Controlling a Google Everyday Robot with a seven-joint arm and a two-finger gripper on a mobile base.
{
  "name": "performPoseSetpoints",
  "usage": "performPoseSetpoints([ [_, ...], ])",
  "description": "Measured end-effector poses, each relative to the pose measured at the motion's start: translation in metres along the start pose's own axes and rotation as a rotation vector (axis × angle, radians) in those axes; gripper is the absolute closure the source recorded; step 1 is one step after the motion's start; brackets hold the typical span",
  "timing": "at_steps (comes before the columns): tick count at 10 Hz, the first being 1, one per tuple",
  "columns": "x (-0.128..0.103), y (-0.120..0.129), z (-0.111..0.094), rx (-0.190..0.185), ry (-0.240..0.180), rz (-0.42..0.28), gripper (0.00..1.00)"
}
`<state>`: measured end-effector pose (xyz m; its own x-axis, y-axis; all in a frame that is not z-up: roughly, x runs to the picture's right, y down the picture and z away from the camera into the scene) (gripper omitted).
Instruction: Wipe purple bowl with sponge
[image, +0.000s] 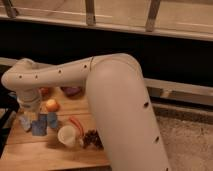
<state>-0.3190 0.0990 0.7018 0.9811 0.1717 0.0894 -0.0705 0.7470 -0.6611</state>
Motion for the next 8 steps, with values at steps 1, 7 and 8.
performPoseSetpoints([
  [1, 0.01, -0.017, -0.008, 0.022, 0.004, 0.044, 1.0],
  [7, 0.037, -0.052, -0.021, 0.054, 0.004, 0.149, 1.0],
  [8, 0.035, -0.05, -0.02, 0.051, 0.004, 0.148, 1.0],
])
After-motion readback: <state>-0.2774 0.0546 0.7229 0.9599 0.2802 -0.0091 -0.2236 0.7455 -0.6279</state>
